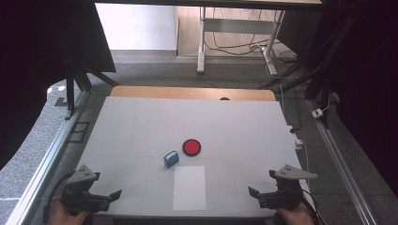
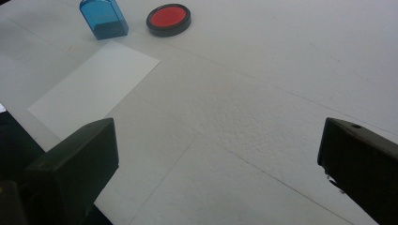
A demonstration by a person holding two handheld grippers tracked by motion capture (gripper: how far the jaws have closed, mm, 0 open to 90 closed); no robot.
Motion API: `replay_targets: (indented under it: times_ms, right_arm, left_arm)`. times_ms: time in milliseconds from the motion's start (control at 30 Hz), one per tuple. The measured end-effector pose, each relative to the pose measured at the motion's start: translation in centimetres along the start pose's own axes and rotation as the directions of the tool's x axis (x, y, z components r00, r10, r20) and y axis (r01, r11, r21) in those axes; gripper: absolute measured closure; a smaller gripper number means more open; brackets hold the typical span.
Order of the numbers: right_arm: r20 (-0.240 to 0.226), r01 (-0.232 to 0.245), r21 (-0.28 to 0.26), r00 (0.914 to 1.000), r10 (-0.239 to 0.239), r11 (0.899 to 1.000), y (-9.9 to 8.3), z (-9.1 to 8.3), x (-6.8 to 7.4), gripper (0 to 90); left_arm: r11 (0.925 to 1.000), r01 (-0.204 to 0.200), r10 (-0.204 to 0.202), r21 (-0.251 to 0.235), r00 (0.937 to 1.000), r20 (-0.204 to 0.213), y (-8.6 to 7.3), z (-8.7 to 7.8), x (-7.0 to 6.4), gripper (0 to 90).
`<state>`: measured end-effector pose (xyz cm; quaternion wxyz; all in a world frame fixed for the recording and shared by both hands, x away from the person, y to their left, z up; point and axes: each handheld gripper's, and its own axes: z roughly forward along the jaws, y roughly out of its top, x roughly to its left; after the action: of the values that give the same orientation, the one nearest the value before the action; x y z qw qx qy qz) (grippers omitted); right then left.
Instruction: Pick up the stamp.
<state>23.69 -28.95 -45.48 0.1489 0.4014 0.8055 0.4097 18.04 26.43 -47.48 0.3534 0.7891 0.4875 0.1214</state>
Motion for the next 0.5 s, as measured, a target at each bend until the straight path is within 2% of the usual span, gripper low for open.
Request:
replay_targets:
  times_ms: [200,267,367,500]
  right_arm:
    - [0.007,0.024,0.017,0.9997,-0.024,1.0,0.06,0.13,0.27,0.0]
    - [0.007,0.031,0.018,0.9995,-0.031,0.999,0.06,0.19,0.34,0.0]
    - [0.008,0.04,0.028,0.9992,-0.04,0.999,0.09,0.24,0.42,0.0]
    - [0.005,0.044,0.027,0.999,-0.044,0.999,0.09,0.27,0.47,0.0]
  left_arm:
    - [1.0,-0.005,0.005,0.007,1.0,-0.008,0.02,0.07,-0.14,0.0]
    - [0.9999,-0.007,0.007,0.01,1.0,0.002,0.06,0.09,-0.17,0.0]
    - [1.0,-0.006,0.006,-0.004,0.9998,0.02,0.21,0.04,-0.23,0.0]
    - [0.9997,-0.013,0.014,-0.021,0.9997,0.019,0.43,-0.16,-0.32,0.0]
